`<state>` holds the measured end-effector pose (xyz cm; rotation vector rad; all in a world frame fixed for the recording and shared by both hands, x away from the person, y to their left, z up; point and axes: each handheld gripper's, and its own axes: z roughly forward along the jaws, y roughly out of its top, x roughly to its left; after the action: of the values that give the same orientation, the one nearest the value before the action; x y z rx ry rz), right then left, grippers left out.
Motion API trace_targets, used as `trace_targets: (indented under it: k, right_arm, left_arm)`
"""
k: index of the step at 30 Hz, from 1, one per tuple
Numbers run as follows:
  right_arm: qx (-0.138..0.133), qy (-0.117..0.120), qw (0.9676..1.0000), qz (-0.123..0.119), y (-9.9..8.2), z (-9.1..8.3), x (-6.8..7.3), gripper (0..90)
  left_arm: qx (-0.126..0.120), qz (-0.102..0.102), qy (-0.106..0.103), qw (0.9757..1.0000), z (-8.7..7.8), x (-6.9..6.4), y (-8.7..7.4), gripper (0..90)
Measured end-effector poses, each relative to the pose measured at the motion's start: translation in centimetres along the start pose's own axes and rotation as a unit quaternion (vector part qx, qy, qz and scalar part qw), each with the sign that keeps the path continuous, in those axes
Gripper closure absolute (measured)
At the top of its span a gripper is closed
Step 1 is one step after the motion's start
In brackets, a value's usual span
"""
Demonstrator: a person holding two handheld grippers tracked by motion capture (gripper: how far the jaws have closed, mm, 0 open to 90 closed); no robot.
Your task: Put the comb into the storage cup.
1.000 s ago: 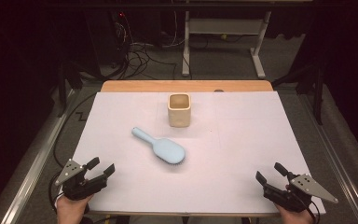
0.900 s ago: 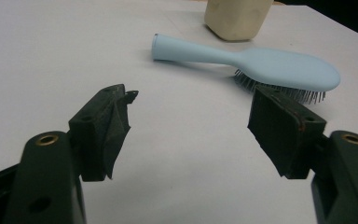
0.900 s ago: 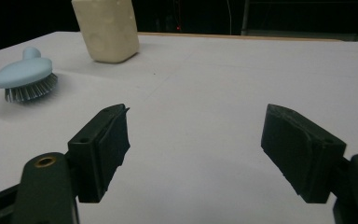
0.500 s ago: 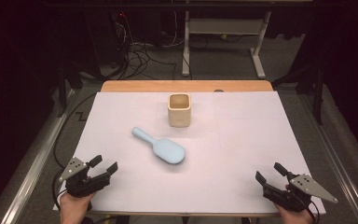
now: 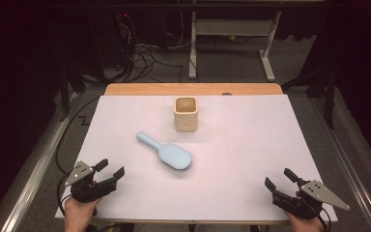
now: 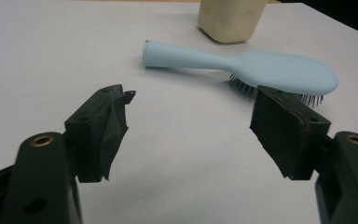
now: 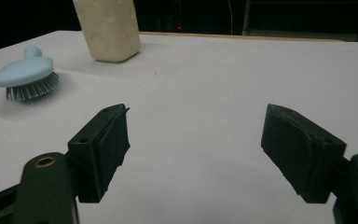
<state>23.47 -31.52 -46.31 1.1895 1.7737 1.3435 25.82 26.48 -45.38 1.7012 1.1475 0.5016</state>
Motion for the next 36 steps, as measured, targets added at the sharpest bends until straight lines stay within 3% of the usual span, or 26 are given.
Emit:
trace_targets:
  k: [7, 36]
  right_arm:
    - [0.000, 0.000, 1.0000, 0.000, 0.0, 0.0, 0.1, 23.8]
    - [-0.001, 0.003, 0.9999, -0.010, 0.0, 0.0, 0.2, 23.8]
  left_arm:
    - [-0.010, -0.009, -0.015, 0.9998, 0.1, -0.3, 0.2, 27.4]
    - [0.002, 0.017, -0.034, 0.9993, 1.9, -1.8, 0.9, 30.5]
